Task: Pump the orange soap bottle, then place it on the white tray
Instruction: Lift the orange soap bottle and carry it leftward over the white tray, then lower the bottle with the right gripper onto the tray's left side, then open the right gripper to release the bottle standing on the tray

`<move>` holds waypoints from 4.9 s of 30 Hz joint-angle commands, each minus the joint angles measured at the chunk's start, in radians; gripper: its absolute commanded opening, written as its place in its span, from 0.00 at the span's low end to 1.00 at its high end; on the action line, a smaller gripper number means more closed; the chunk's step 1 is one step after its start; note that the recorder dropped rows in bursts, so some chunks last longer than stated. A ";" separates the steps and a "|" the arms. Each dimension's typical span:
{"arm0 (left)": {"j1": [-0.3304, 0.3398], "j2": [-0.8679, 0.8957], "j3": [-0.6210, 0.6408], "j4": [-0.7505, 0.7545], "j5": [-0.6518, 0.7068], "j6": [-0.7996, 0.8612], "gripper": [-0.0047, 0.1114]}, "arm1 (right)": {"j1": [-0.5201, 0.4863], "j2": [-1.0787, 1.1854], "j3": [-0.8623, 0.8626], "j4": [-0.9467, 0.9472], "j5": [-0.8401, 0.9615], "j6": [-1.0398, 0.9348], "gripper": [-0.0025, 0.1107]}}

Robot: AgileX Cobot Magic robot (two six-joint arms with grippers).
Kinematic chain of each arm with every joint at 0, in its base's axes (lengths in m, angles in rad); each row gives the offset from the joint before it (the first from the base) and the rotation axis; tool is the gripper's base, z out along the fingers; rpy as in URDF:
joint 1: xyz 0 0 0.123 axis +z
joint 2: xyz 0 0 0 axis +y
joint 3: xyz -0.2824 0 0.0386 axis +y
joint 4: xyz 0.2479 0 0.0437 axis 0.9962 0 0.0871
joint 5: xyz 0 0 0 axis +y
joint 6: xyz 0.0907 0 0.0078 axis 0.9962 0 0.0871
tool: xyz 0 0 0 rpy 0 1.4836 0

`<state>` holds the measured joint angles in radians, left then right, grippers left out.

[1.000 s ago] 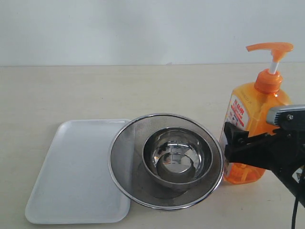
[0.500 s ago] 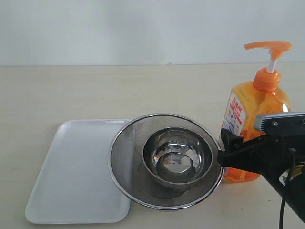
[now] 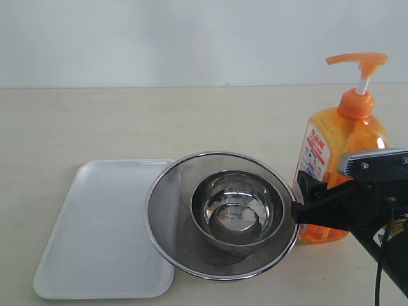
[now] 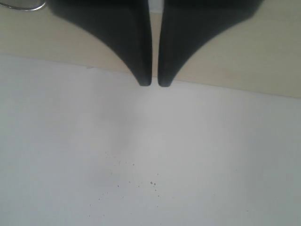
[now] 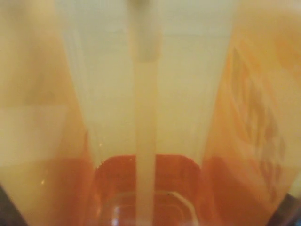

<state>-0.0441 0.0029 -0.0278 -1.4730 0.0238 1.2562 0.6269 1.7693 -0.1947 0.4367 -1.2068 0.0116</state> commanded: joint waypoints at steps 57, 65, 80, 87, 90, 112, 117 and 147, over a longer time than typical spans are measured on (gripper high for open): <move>0.003 -0.003 0.002 -0.004 -0.001 -0.008 0.08 | 0.615 0.247 -1.000 0.446 0.157 -0.552 0.02; 0.003 -0.003 0.002 -0.004 -0.001 -0.008 0.08 | 0.629 0.406 -1.053 0.558 0.153 -0.535 0.02; 0.003 -0.003 0.002 -0.004 -0.001 -0.008 0.08 | 0.647 0.464 -1.055 0.630 0.044 -0.524 0.02; 0.003 -0.003 0.002 -0.004 -0.001 -0.008 0.08 | 0.650 0.464 -1.055 0.621 0.099 -0.522 0.02; 0.003 -0.003 0.002 -0.004 -0.001 -0.008 0.08 | 0.650 0.464 -1.055 0.615 0.124 -0.514 0.10; 0.003 -0.003 0.002 -0.004 -0.001 -0.008 0.08 | 0.705 0.305 -1.055 0.748 0.121 -0.742 0.95; 0.003 -0.003 0.002 -0.004 -0.001 -0.008 0.08 | 0.750 0.278 -1.055 0.807 0.116 -0.839 0.95; 0.003 -0.003 0.002 -0.004 -0.001 -0.008 0.08 | 1.147 0.123 -1.051 1.123 -0.014 -1.340 0.95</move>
<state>-0.0441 0.0029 -0.0278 -1.4730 0.0220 1.2562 1.6946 1.9071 -1.2439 1.5556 -1.2100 -1.3253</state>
